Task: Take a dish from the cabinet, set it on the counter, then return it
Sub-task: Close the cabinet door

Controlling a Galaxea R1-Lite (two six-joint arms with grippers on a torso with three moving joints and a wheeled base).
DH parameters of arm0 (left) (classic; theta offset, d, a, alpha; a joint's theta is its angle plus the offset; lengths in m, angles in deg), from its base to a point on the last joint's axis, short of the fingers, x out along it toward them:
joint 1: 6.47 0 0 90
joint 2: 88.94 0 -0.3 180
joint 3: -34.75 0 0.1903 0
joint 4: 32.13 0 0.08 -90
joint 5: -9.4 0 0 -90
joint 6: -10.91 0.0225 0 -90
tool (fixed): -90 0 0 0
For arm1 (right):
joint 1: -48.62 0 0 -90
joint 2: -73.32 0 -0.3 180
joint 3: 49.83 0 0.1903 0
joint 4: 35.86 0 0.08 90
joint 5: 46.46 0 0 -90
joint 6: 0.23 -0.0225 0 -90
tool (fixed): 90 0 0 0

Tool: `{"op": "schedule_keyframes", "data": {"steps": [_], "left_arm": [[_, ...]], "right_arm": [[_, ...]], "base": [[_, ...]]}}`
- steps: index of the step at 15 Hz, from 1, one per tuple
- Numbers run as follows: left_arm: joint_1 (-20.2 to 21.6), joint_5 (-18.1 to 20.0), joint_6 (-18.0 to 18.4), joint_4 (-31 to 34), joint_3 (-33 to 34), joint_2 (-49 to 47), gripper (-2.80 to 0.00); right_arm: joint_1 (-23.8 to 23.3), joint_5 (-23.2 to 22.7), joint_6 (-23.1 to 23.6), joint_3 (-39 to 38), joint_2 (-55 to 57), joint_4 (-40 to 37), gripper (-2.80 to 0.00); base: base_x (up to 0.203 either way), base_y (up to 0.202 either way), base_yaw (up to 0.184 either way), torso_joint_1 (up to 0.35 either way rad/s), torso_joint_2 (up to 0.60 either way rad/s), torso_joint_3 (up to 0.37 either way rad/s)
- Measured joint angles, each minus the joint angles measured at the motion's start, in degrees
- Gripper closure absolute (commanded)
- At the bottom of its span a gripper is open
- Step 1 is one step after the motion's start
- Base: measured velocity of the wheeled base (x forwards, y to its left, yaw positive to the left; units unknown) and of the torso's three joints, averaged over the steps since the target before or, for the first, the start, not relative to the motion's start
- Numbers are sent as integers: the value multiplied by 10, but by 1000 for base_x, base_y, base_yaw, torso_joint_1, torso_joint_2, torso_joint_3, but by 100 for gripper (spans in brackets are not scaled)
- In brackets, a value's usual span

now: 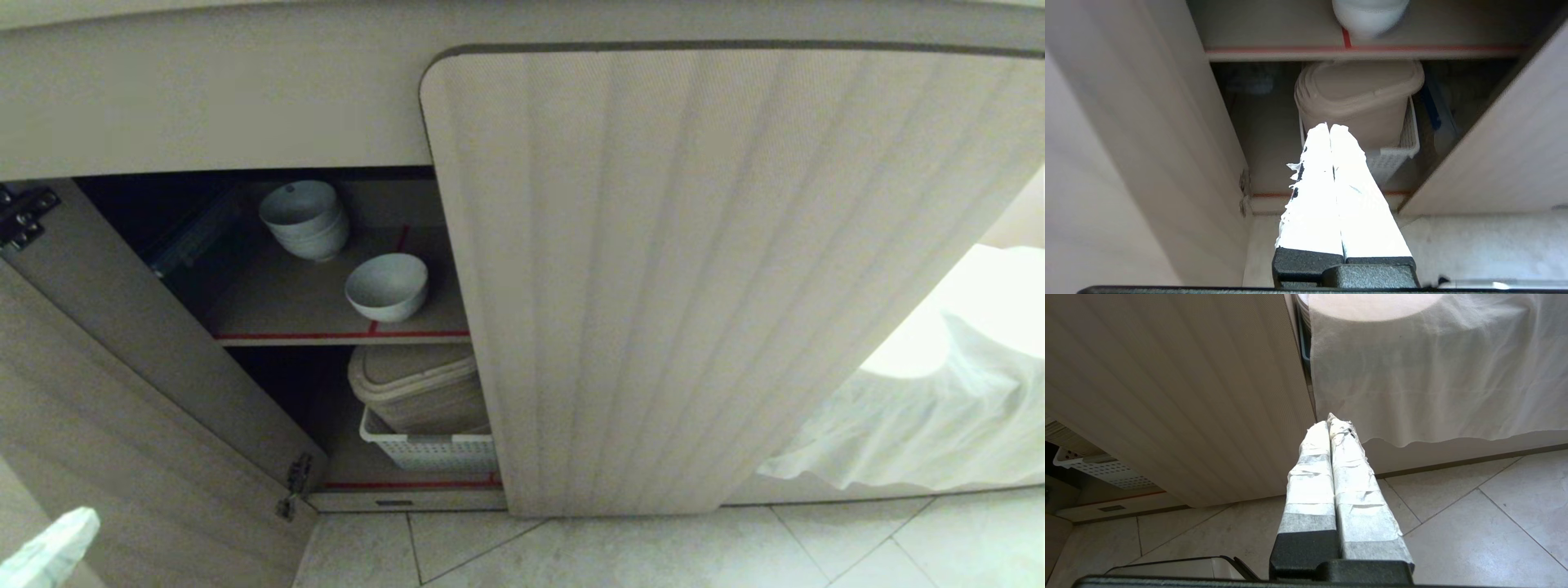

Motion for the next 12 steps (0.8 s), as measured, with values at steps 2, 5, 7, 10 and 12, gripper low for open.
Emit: {"op": "schedule_keyframes", "data": {"steps": [2,5,7,10,12], "left_arm": [[-7,-1,4,66,0,62,0],[-14,-10,8,128,0,112,0],[-26,-12,9,126,0,124,0],[-63,-21,15,143,0,160,0],[-73,-22,21,194,-6,212,0]], "right_arm": [[0,0,0,0,0,0,0],[0,0,0,0,0,0,0],[0,0,0,0,0,0,0],[0,0,0,0,0,0,0],[0,0,0,0,0,0,0]], "base": [[0,0,0,0,0,0],[0,0,0,0,0,0],[0,0,0,0,0,0],[0,0,0,0,0,0],[0,0,0,0,0,0]]}}
